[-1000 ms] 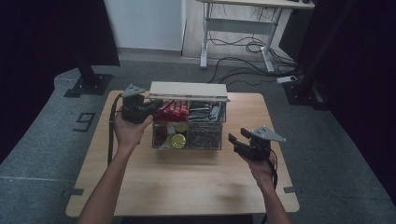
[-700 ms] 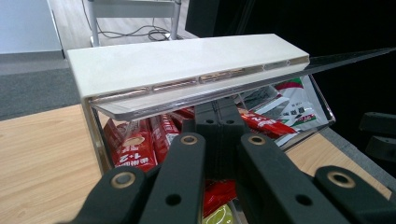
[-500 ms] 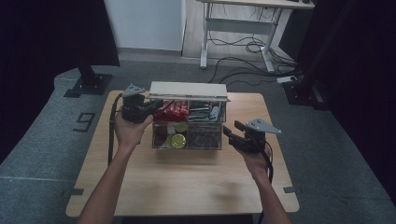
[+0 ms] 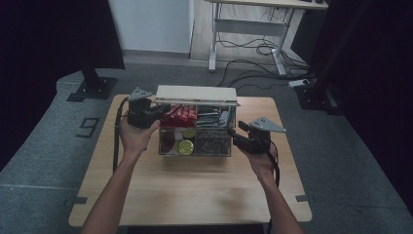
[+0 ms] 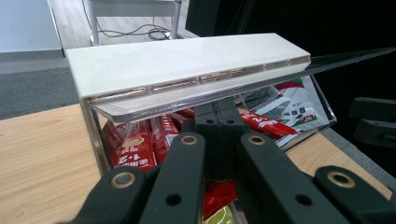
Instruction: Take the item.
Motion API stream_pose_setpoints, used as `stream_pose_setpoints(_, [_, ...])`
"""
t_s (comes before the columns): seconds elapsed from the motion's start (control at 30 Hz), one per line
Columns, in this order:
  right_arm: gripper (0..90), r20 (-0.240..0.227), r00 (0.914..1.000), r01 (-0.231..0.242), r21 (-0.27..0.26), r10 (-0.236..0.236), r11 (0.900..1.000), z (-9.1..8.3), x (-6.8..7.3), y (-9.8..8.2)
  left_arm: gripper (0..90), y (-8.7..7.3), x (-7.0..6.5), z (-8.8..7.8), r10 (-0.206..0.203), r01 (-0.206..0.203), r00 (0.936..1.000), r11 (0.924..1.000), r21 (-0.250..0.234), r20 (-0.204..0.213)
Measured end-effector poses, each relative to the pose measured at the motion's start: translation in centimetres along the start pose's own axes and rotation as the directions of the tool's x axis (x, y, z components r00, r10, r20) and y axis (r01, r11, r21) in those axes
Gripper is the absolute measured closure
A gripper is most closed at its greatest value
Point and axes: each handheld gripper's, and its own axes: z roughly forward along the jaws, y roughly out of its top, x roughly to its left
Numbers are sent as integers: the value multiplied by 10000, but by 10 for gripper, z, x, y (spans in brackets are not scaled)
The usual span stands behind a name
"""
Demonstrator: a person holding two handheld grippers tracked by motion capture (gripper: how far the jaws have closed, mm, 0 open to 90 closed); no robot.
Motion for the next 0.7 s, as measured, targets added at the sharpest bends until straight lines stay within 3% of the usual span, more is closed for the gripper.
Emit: stream_pose_setpoints(0.7, [504, 273, 9996, 62, 143, -66, 9999, 23, 2, 9, 900, 1, 0, 0, 8, -8, 10000, 10000, -7, 43])
